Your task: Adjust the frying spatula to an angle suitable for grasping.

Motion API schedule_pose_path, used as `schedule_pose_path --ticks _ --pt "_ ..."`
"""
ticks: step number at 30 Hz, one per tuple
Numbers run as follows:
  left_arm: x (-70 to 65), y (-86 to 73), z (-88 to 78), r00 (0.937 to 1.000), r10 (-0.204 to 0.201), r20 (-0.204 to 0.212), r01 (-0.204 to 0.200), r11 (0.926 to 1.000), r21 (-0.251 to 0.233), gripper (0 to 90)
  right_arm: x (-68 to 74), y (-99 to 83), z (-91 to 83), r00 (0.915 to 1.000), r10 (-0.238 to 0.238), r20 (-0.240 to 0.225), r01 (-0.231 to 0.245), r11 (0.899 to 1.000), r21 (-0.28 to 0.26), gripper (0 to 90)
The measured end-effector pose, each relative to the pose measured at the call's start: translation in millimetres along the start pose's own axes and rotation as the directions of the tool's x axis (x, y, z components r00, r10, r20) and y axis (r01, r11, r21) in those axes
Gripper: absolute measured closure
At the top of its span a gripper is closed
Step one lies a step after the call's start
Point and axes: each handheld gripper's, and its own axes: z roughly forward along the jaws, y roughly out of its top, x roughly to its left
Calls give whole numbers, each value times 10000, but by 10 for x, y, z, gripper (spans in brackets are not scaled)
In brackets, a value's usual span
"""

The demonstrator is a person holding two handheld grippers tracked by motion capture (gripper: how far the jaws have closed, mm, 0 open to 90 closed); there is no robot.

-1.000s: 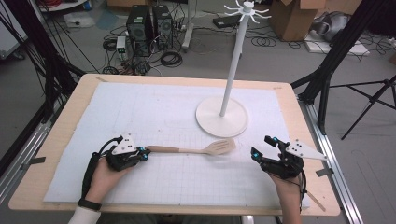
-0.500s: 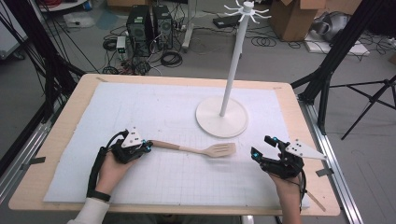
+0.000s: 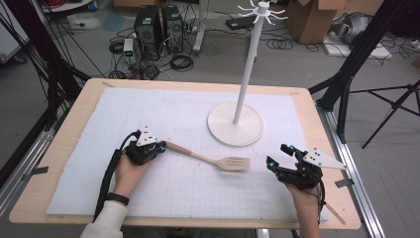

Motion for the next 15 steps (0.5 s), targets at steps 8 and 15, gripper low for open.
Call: schedule_pose_path --ticks 8,15 --pt "33 80 114 9993 -359 -127 359 9993 -44 896 -6 -1 -5 10000 -1 9 1 10000 -33 242" --pt "53 116 194 9980 -605 -162 602 9980 -181 896 -9 -1 -1 10000 -25 39 25 10000 -20 242"
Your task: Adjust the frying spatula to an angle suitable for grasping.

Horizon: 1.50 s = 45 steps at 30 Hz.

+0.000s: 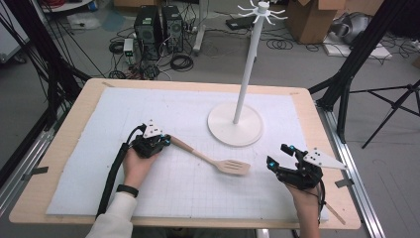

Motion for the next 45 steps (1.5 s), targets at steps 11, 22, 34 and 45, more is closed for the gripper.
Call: schedule_pose_path --ticks 11,22,34,45 --pt "-21 42 -198 9998 22 176 -12 9986 -535 735 -3 2 -12 10000 36 -5 -37 10000 -45 243" --pt "25 -80 -760 9974 -344 638 448 9846 -1691 345 17 -2 35 10000 -2 0 2 9999 113 244" --pt "104 -503 -1196 9937 -538 985 776 9634 -2567 194 33 -12 70 10000 -46 21 45 9998 195 243" --pt "184 -769 -1507 9894 -1076 977 1371 9141 -3816 134 45 -21 110 9999 -13 -104 16 9997 235 243"
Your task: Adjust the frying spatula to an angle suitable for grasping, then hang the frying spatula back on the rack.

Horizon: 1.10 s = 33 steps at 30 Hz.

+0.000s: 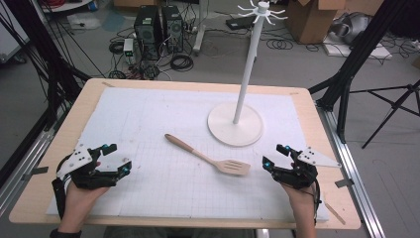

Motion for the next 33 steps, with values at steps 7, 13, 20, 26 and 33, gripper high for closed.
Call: schedule_pose_path --ticks 7,13,20,26,33 --pt "69 -62 -41 9997 76 -235 -69 9995 297 126 7 -8 16 10000 -24 4 24 10000 84 243" --pt "42 -16 -31 9993 370 -22 -369 9989 276 126 21 -4 22 10000 12 -28 -12 9999 132 243" --pt "52 55 -12 9987 470 212 -473 9987 174 127 44 30 51 9999 -74 -148 76 9999 129 243" --pt "57 79 -21 9987 484 175 -486 9987 128 130 86 129 92 9989 -311 -356 323 9989 331 244" --pt "47 89 -33 9985 513 184 -516 9986 144 132 195 325 259 9949 -708 -713 760 9945 728 244"
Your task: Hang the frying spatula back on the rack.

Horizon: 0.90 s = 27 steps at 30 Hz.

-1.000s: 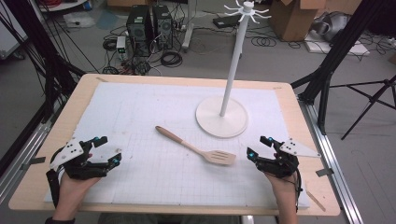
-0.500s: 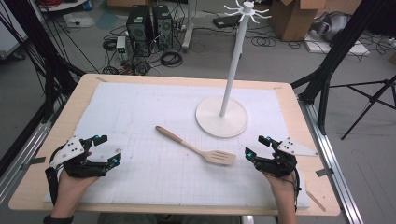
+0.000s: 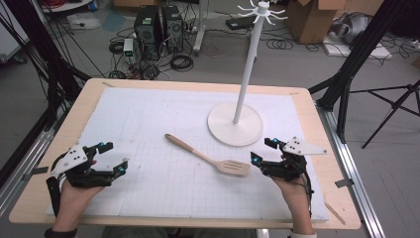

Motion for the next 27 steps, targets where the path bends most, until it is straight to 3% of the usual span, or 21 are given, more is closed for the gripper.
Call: schedule_pose_path --ticks 3,12,16,27 --pt "-9 -4 16 10000 -42 87 41 10000 61 132 12 49 61 9998 20 -209 -20 10000 1 244" --pt "-39 -15 59 9998 -11 198 8 9999 151 137 118 251 425 9952 -396 -894 471 9953 842 250" --pt "-60 -6 71 9996 -13 293 10 9999 101 139 169 321 657 9924 -486 -1128 655 9863 1514 250" --pt "-77 -26 113 9989 -8 461 -3 9997 240 141 293 401 1057 9865 -412 -1585 779 9694 2329 248"
